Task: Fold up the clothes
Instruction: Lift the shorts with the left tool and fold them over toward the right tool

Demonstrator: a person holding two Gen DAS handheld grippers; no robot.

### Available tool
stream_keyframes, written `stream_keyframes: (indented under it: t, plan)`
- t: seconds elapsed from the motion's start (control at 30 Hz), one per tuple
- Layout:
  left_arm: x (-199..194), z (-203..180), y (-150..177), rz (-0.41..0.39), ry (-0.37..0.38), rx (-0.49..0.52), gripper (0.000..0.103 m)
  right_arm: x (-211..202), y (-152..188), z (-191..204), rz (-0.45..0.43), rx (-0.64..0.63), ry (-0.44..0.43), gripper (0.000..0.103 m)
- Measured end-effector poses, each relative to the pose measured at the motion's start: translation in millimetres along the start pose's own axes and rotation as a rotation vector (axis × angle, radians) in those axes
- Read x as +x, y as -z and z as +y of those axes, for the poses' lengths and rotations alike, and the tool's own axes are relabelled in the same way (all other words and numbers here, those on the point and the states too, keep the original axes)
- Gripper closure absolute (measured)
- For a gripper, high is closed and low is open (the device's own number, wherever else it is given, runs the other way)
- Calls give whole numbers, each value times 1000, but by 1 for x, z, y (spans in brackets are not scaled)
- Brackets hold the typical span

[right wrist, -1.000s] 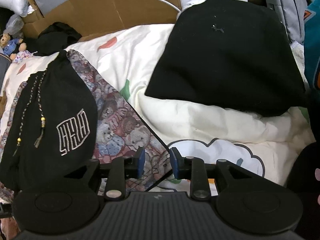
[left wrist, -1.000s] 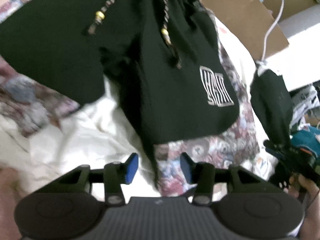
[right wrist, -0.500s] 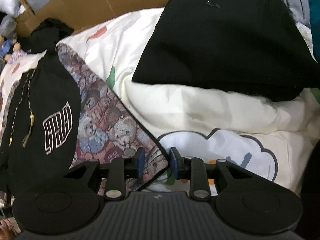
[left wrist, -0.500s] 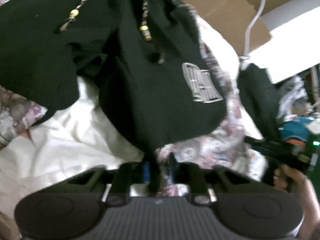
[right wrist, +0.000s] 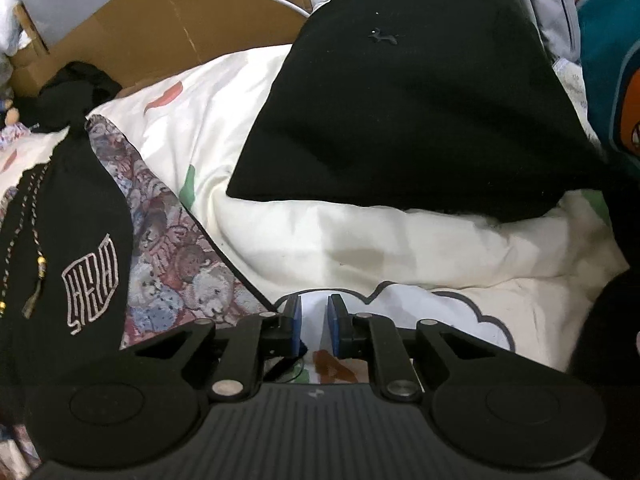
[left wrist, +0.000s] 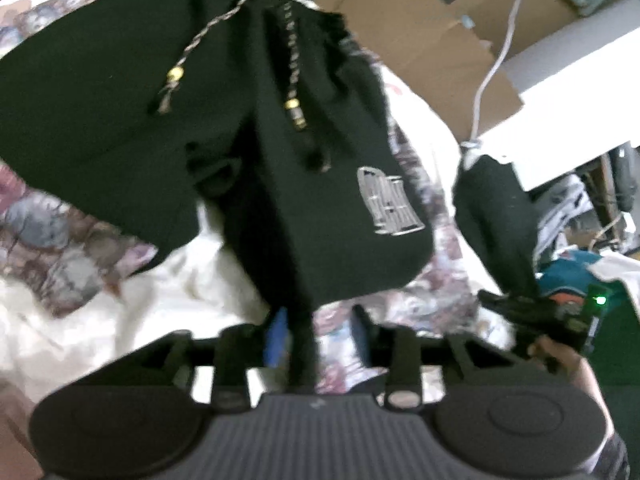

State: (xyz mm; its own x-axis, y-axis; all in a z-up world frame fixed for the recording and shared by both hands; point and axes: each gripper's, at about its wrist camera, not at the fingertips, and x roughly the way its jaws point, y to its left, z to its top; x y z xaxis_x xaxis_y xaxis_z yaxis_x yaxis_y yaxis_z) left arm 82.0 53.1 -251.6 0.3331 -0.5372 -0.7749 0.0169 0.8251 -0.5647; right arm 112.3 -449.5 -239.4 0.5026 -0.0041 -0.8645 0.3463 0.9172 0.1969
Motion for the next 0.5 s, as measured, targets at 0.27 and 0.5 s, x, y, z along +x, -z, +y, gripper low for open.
stream_keyframes:
  t: [0.27, 0.5]
  plan:
    - [26, 1, 13, 55, -57, 37, 45, 5, 0, 2, 34, 3, -39, 68]
    - [22, -6, 21, 134, -49, 7, 99, 12, 3, 2, 63, 7, -79, 88]
